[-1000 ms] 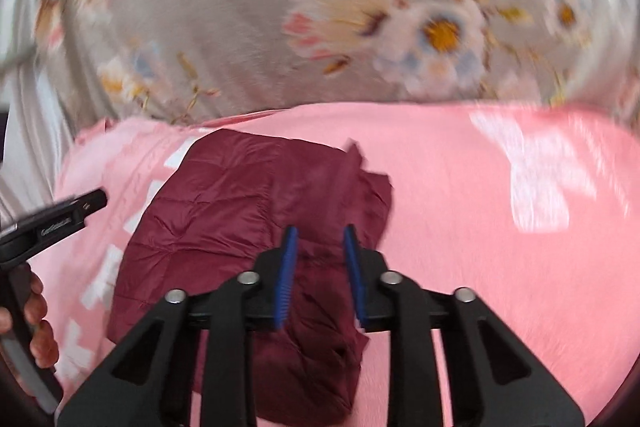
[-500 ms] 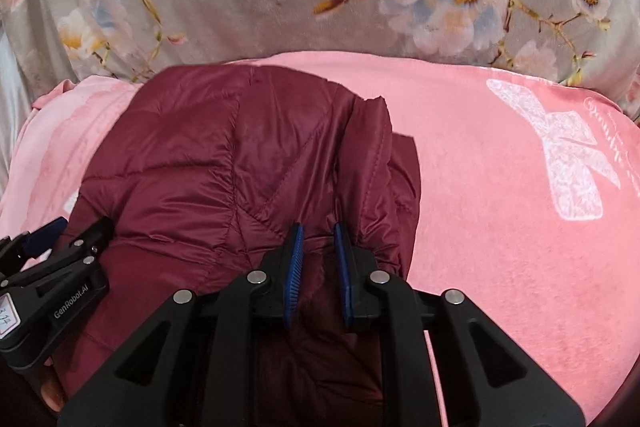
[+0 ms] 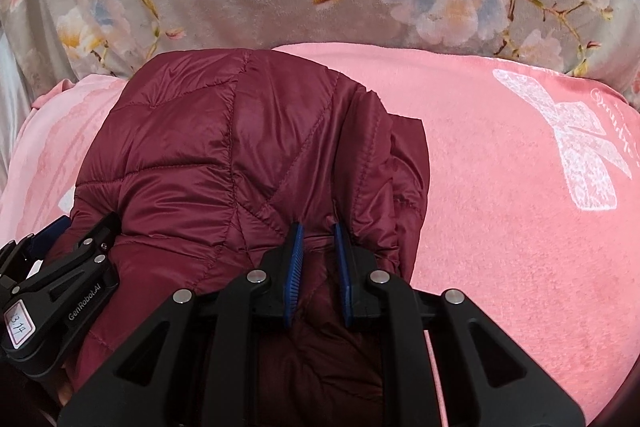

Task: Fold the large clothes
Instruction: 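Set the folded jacket bundle down on the blanket and open both tools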

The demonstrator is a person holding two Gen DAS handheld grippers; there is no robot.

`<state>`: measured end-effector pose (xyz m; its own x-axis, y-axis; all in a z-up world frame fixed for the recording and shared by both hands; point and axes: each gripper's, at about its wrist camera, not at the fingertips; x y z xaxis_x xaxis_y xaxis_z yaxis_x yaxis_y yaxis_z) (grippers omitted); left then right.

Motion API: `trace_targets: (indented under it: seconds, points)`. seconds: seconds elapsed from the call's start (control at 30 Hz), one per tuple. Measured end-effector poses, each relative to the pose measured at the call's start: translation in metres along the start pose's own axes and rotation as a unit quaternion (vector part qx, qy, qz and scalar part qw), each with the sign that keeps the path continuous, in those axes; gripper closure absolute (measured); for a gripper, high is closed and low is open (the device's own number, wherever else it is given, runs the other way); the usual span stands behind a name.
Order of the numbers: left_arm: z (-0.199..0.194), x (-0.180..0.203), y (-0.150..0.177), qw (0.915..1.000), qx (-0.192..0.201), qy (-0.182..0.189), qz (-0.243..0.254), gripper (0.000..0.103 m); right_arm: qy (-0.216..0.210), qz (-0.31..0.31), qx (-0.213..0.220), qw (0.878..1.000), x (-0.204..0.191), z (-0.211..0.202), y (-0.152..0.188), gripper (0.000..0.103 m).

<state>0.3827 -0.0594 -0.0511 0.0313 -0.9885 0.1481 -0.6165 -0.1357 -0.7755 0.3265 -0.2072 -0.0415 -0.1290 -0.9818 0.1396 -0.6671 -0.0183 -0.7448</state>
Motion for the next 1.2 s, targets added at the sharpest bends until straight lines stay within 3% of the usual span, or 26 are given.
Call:
trace_targets:
  seconds: [0.67, 0.87, 0.97, 1.07, 1.2]
  points:
    - [0.003, 0.001, -0.001, 1.0, -0.003, -0.004, 0.003, 0.041, 0.014, -0.01, -0.01, 1.0, -0.005, 0.002, -0.002, 0.089]
    - [0.001, 0.006, 0.0, 0.9997, 0.003, -0.019, 0.016, 0.041, -0.004, 0.002, -0.011, 1.0, 0.002, 0.004, -0.002, 0.089]
    - [-0.011, 0.003, -0.001, 0.9992, -0.012, -0.02, 0.032, 0.04, 0.011, -0.024, -0.028, 0.999, -0.005, -0.015, -0.007, 0.088]
    - [-0.047, -0.014, 0.001, 0.9987, -0.013, -0.015, 0.046, 0.039, -0.008, -0.015, -0.01, 1.0, 0.005, -0.06, 0.002, 0.087]
    - [-0.068, -0.046, 0.012, 0.999, -0.037, -0.016, 0.019, 0.038, -0.022, -0.007, -0.029, 0.999, 0.01, -0.084, 0.028, 0.087]
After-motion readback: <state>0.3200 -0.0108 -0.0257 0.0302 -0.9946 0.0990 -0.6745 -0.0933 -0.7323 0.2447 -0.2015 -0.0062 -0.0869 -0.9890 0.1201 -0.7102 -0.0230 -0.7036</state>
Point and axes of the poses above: each gripper's, at about its wrist camera, not at the fingertips, and z roughly the way its jaws point, x to its right, y to its underside, and after that the axes turned 15 degrees about -z, right-handed
